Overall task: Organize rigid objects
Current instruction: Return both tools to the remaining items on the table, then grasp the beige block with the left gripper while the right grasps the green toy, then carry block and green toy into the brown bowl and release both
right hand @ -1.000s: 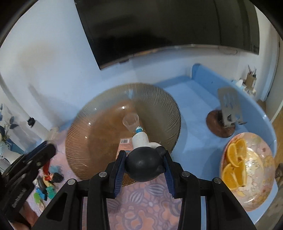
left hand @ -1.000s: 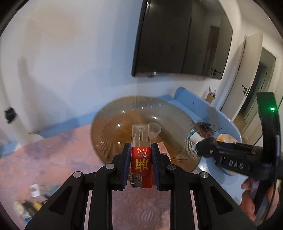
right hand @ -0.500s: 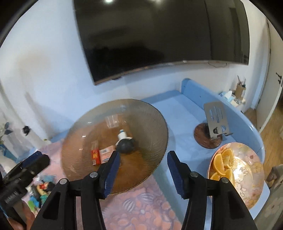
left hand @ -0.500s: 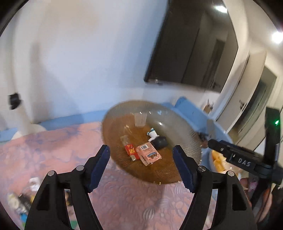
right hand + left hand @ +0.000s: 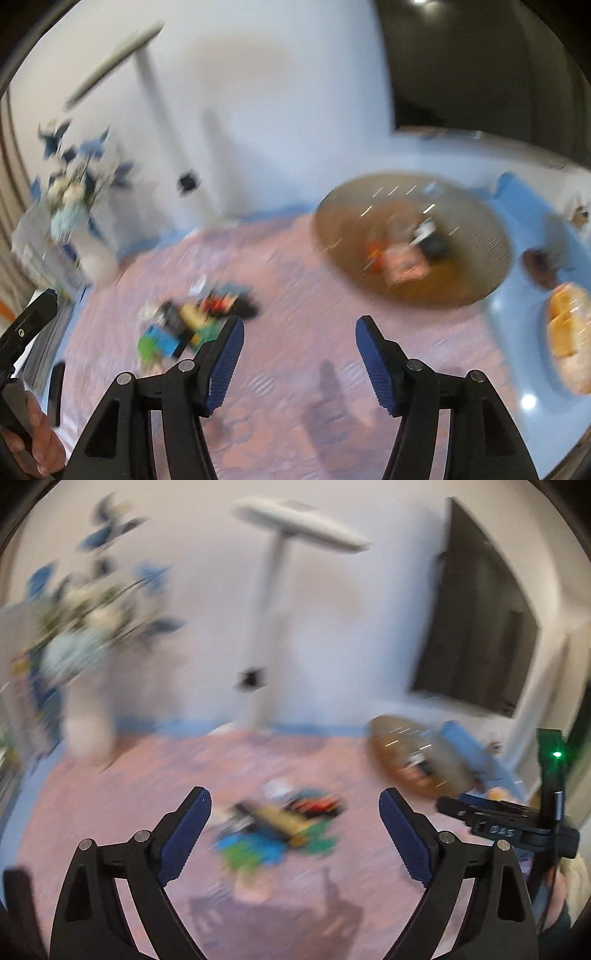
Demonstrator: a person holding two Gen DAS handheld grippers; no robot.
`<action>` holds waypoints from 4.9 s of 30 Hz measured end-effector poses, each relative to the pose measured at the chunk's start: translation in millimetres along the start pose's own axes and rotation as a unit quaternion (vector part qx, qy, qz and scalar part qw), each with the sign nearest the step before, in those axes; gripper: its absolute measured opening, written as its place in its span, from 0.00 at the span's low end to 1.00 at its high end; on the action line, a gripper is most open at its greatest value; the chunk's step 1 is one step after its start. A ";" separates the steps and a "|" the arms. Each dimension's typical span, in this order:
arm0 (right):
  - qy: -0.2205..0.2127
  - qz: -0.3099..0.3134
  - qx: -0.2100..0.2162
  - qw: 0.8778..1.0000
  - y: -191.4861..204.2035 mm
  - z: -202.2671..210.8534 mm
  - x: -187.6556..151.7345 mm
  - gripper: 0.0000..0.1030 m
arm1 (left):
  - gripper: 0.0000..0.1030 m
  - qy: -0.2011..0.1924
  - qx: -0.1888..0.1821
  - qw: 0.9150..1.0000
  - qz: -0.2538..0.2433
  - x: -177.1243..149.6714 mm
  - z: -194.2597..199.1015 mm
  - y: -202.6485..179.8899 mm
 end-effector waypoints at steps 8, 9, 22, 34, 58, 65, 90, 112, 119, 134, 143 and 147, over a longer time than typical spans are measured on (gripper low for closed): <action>0.047 0.034 0.015 0.998 23.3 -65.6 -64.7 0.59 | 0.89 0.091 0.045 0.994 0.031 -92.2 -38.6 57.6; 0.046 0.040 0.009 0.998 24.6 -67.6 -67.2 0.59 | 0.89 0.101 0.040 0.993 0.038 -95.7 -42.6 59.5; 0.055 0.071 -0.019 0.996 30.4 -79.9 -73.5 0.60 | 0.89 0.114 0.013 0.993 -0.008 -98.2 -47.9 35.8; 0.053 0.078 -0.022 0.995 31.3 -80.5 -75.1 0.60 | 0.89 0.124 0.026 0.991 -0.030 -98.3 -49.7 29.0; 0.064 0.078 -0.018 0.995 31.1 -82.0 -77.6 0.60 | 0.69 0.192 0.046 0.980 0.010 -108.2 -64.9 52.0; 0.063 0.077 -0.018 0.995 33.5 -76.4 -81.4 0.60 | 0.68 0.199 0.049 0.978 0.038 -123.8 -26.9 85.3; 0.071 0.120 0.023 0.990 89.2 -115.8 -62.1 0.25 | 0.32 0.157 0.013 0.987 -0.024 -95.7 -87.8 25.9; 0.118 0.089 0.061 0.987 27.3 -43.2 -118.6 0.59 | 0.44 0.165 0.023 0.986 -0.019 -126.9 -51.3 31.0; 0.123 0.084 0.012 0.989 40.3 -60.9 -110.6 0.54 | 0.42 0.176 0.036 0.983 -0.043 -123.1 -64.0 23.9; -0.032 0.094 -0.001 0.995 24.0 23.6 -42.8 0.45 | 0.30 0.062 0.010 0.995 -0.075 -40.2 -20.2 -26.6; -0.111 -0.029 -0.045 0.992 -78.8 77.7 72.5 0.45 | 0.30 -0.029 -0.028 0.990 -0.135 74.9 -59.2 -137.2; -0.112 -0.064 -0.061 0.990 -115.2 66.4 99.8 0.45 | 0.30 -0.011 -0.095 0.987 -0.131 98.9 -111.7 -184.7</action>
Point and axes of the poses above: each gripper's, at about its wrist camera, not at the fingertips, and z roughly against the way its jaws point, y to its left, x to its top, the point moved 3 cm from there along -z, roughly the way its jaws point, and after that the axes turned 13 degrees about -z, right-handed, at the moved point
